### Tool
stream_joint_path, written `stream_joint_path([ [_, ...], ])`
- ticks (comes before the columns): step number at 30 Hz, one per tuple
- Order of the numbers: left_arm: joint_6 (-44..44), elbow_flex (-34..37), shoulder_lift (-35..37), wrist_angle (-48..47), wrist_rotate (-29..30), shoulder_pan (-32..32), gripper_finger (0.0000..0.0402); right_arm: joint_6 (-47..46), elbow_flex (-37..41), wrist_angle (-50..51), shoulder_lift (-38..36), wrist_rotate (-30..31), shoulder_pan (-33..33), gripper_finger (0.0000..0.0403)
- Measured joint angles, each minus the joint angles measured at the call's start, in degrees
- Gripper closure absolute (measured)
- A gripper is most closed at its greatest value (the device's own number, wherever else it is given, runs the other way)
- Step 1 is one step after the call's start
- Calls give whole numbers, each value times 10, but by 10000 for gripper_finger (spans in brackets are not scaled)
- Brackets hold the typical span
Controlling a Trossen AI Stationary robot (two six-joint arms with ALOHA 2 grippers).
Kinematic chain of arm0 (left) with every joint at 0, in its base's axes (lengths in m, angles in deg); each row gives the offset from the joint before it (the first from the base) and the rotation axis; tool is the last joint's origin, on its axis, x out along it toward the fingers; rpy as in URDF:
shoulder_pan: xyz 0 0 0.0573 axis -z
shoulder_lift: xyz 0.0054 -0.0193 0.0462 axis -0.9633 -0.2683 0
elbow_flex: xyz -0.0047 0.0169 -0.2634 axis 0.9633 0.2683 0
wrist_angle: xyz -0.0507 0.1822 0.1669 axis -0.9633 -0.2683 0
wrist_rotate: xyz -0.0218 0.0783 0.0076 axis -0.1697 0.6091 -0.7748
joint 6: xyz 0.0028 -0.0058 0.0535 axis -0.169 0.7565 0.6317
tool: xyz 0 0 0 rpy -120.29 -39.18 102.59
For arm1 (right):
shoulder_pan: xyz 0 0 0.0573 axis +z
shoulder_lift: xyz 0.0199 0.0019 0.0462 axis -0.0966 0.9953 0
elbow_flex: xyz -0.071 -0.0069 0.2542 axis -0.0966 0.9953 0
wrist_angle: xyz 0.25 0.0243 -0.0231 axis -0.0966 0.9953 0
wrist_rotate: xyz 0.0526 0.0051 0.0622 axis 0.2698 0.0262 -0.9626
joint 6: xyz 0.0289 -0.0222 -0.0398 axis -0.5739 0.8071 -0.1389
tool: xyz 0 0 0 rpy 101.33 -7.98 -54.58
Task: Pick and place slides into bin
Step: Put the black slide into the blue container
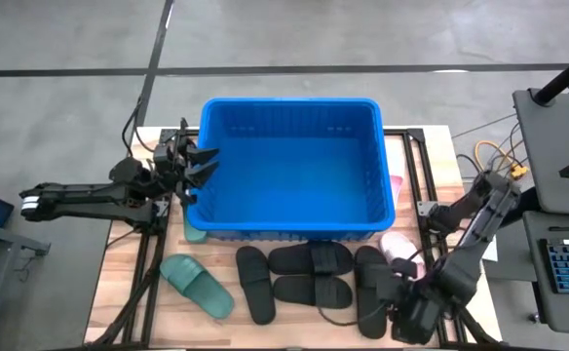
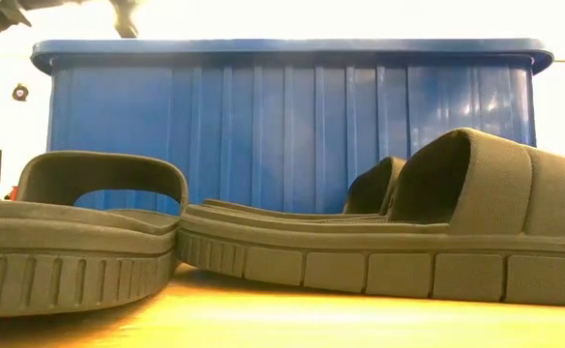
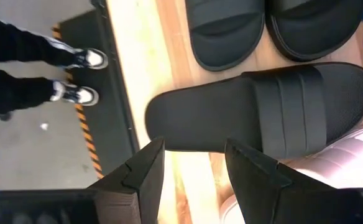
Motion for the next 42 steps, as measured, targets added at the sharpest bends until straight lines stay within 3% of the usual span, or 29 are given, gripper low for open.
stream_joint_path([
  [13, 5, 0, 11, 0, -1, 0, 217, -11, 0, 9, 134, 0, -2, 243],
  [19, 5, 0, 11, -1, -7, 0, 217, -65, 1, 67, 178, 0, -3, 243],
  [23, 5, 0, 11, -1, -15, 0, 217, -78, 1, 83, 179, 18, -3, 243],
  [31, 5, 2, 11, -1, -20, 0, 217, -75, 1, 84, 161, 147, -7, 243],
  [42, 5, 9, 11, -1, -21, 0, 217, 51, 6, 66, 161, 115, -17, 206],
])
